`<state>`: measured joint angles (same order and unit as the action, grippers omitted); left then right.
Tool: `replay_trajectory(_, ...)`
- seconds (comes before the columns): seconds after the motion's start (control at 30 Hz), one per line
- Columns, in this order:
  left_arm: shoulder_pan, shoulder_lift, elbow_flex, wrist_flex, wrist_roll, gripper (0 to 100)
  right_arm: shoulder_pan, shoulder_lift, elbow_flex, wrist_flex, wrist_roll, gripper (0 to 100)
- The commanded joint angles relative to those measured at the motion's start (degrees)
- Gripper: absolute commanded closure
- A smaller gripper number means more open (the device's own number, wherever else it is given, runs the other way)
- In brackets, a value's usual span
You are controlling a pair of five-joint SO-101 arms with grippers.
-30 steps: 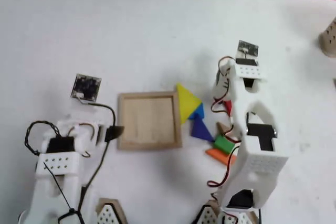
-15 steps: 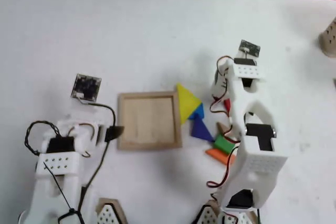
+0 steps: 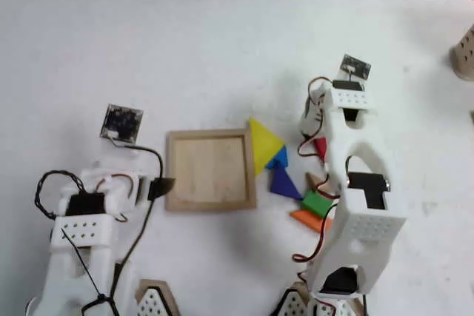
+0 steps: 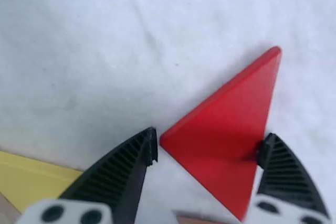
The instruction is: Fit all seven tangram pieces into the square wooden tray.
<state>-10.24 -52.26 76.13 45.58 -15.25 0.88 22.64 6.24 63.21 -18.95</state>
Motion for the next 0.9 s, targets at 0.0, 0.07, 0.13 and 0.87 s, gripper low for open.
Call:
replay_trajectory(0.0,0.3,-0.3,-0.4,0.4,-0.6,61,1.5,-0.6,-2.5,-0.8,-0.2,67.4)
replay_trajectory(0.07,0.3,-0.3,-0.4,0.4,-0.6,61,1.5,-0.6,-2.5,-0.6,-0.1,66.1)
replay_trajectory(0.13,0.3,-0.3,-0.4,0.4,-0.6,61,1.5,-0.6,-2.5,0.2,-0.1,66.1)
replay_trajectory(0.87,0.3,-0.3,-0.4,0.3,-0.6,61,2.2,-0.2,-2.5,0.6,1.1,82.2)
